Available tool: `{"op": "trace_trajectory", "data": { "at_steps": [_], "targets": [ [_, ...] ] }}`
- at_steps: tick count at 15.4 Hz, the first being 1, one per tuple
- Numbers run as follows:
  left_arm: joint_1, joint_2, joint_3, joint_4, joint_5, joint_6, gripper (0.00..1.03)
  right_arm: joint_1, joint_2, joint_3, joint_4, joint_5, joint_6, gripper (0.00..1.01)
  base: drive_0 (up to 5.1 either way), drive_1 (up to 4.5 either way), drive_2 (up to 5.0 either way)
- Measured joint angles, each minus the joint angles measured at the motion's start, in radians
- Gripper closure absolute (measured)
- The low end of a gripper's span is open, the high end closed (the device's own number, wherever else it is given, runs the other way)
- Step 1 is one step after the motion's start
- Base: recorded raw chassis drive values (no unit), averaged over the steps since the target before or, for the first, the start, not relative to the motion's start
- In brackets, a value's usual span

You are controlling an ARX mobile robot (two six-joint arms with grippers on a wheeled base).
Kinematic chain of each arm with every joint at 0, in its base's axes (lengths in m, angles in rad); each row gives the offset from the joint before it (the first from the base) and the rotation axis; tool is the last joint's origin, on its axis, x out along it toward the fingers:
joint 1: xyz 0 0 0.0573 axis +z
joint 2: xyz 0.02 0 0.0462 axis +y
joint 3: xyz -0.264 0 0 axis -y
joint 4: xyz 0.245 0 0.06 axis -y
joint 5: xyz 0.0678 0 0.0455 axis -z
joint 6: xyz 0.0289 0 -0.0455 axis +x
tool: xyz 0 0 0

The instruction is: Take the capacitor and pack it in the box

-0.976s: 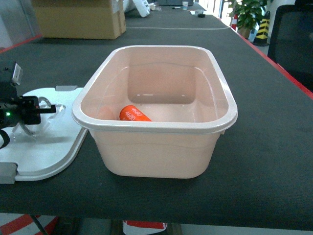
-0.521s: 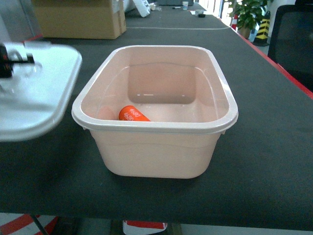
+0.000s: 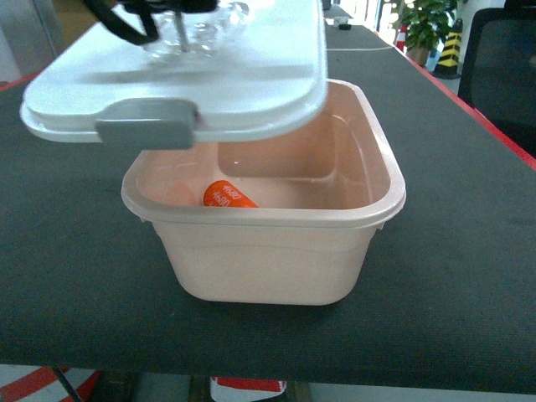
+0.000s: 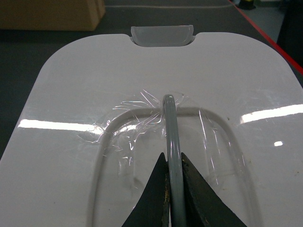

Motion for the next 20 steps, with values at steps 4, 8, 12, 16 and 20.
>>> {"op": "trace_trajectory", "data": {
  "at_steps": [4, 8, 12, 16, 20],
  "targets": [
    [-0.172, 0.102, 0.126, -0.163, -0.151, -0.047, 1.01, 0.0, 0.0, 0.0, 0.0, 0.0, 0.0, 0.03, 0.0, 0.0, 0.0],
    [-0.188, 0.174, 0.16, -0.192, -0.18, -0.121, 1.01, 0.0, 0.0, 0.0, 0.0, 0.0, 0.0, 0.03, 0.0, 0.0, 0.0],
    [-0.182, 0.214, 0.161, -0.193, -0.183, -0.142, 1.01, 0.0, 0.0, 0.0, 0.0, 0.0, 0.0, 0.03, 0.0, 0.0, 0.0],
    [-0.168, 0.216, 0.16, -0.189, -0.164, -0.142, 1.01, 0.0, 0.0, 0.0, 0.0, 0.0, 0.0, 0.03, 0.0, 0.0, 0.0],
    [-0.16, 0.208, 0.14, -0.174, -0.149, -0.138, 1.01, 0.0, 0.0, 0.0, 0.0, 0.0, 0.0, 0.03, 0.0, 0.0, 0.0]
  ]
}}
